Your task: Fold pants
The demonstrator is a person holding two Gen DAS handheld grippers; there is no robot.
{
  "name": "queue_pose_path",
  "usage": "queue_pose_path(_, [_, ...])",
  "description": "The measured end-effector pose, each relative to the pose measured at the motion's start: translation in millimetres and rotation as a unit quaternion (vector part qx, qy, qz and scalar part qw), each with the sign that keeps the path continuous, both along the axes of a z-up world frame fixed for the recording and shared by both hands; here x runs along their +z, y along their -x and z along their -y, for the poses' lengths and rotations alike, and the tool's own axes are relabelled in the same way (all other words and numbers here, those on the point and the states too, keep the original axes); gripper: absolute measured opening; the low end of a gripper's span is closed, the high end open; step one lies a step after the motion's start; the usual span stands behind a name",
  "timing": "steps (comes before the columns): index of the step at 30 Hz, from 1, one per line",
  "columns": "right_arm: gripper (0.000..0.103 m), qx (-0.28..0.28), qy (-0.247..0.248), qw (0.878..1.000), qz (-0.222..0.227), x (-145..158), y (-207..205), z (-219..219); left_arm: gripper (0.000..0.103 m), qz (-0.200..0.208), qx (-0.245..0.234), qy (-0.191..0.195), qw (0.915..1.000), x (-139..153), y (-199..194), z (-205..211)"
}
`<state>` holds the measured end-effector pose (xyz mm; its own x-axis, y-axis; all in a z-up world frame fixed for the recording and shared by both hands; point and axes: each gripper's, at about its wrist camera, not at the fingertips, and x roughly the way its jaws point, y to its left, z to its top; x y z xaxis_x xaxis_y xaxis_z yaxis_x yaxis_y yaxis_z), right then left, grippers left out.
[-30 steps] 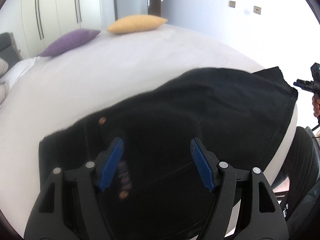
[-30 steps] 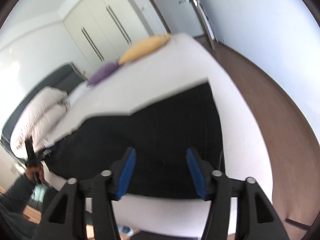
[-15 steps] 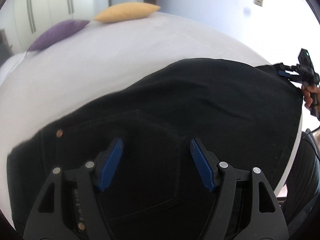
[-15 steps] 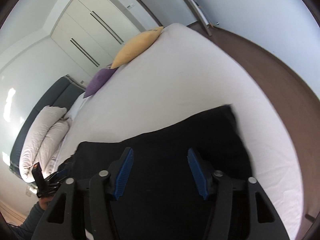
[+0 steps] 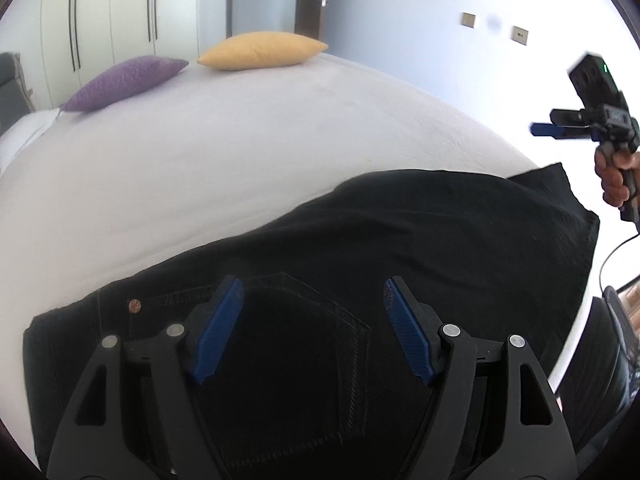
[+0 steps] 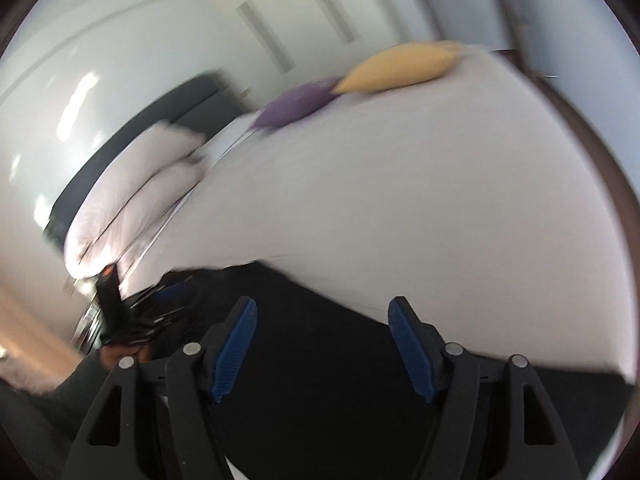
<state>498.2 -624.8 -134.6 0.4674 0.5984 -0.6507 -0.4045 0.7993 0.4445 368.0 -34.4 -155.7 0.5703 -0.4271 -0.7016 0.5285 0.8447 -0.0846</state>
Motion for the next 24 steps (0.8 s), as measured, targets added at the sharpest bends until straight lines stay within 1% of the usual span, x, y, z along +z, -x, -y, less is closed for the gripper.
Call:
queue_pose_path(1, [0.071, 0.000, 0.000, 1.000, 0.000, 0, 0, 0, 0.072, -0.007, 0.010, 0.000, 0.9999, -4, -4, -4])
queue_pose_path(2, [0.069, 0.028, 0.008, 1.000, -0.008, 0, -10, -18, 0.072, -0.014, 0.018, 0.002, 0.9997, -8, -8, -7])
queue_pose_path(3, [0.066, 0.067, 0.015, 0.997, -0.021, -1, -28, -46, 0.072, -0.022, 0.025, 0.009, 0.9994, -13, -10, -13])
queue_pose_path(6, [0.061, 0.121, 0.028, 0.991, -0.056, -13, -61, -94, 0.072, -0.039, 0.030, 0.031, 0.9983, -24, -21, -22])
queue_pose_path(7, [0.058, 0.140, 0.050, 0.985, -0.084, -31, -87, -120, 0.071, -0.039, 0.028, 0.035, 0.9982, -25, -24, -23])
queue_pose_path(8, [0.056, 0.140, 0.050, 0.985, -0.084, -31, -87, -120, 0.071, -0.038, 0.028, 0.038, 0.9982, -26, -27, -23])
queue_pose_path(9, [0.053, 0.154, 0.067, 0.981, -0.102, -47, -104, -131, 0.071, -0.037, 0.027, 0.041, 0.9981, -26, -28, -24])
queue_pose_path(10, [0.051, 0.163, 0.074, 0.978, -0.105, -53, -109, -137, 0.071, -0.036, 0.026, 0.043, 0.9981, -26, -21, -27])
queue_pose_path(11, [0.050, 0.175, 0.073, 0.975, -0.113, -58, -111, -144, 0.071, -0.035, 0.026, 0.044, 0.9981, -26, -20, -27])
queue_pose_path(12, [0.046, 0.175, 0.073, 0.975, -0.113, -58, -111, -144, 0.071, -0.035, 0.025, 0.046, 0.9980, -26, -19, -28])
queue_pose_path(13, [0.044, 0.182, 0.067, 0.974, -0.121, -61, -113, -146, 0.071, -0.035, 0.025, 0.048, 0.9979, -27, -21, -29])
queue_pose_path(14, [0.044, 0.192, 0.045, 0.970, -0.142, -66, -119, -143, 0.071, -0.033, 0.025, 0.049, 0.9980, -28, -18, -31])
queue_pose_path(15, [0.043, 0.192, 0.034, 0.969, -0.154, -67, -127, -149, 0.071, -0.031, 0.025, 0.049, 0.9980, -28, -19, -31])
queue_pose_path(17, [0.043, 0.188, 0.010, 0.963, -0.191, -77, -135, -150, 0.072, -0.029, 0.024, 0.047, 0.9982, -29, -16, -32])
queue_pose_path(18, [0.043, 0.186, 0.001, 0.962, -0.201, -80, -138, -150, 0.072, -0.028, 0.023, 0.047, 0.9983, -32, -4, -35])
queue_pose_path(19, [0.043, 0.184, -0.010, 0.960, -0.211, -81, -140, -149, 0.072, -0.027, 0.023, 0.047, 0.9983, -32, 1, -35])
queue_pose_path(20, [0.043, 0.184, -0.010, 0.960, -0.211, -81, -140, -149, 0.071, -0.027, 0.023, 0.047, 0.9983, -32, 1, -35])
queue_pose_path(21, [0.044, 0.174, -0.035, 0.955, -0.235, -86, -149, -148, 0.072, -0.027, 0.023, 0.048, 0.9982, -32, 1, -36])
queue_pose_path(23, [0.048, 0.163, -0.046, 0.953, -0.252, -89, -153, -149, 0.072, -0.026, 0.023, 0.049, 0.9982, -33, 3, -36])
queue_pose_path(24, [0.051, 0.163, -0.046, 0.953, -0.252, -89, -153, -149, 0.072, -0.026, 0.023, 0.049, 0.9982, -32, 4, -36])
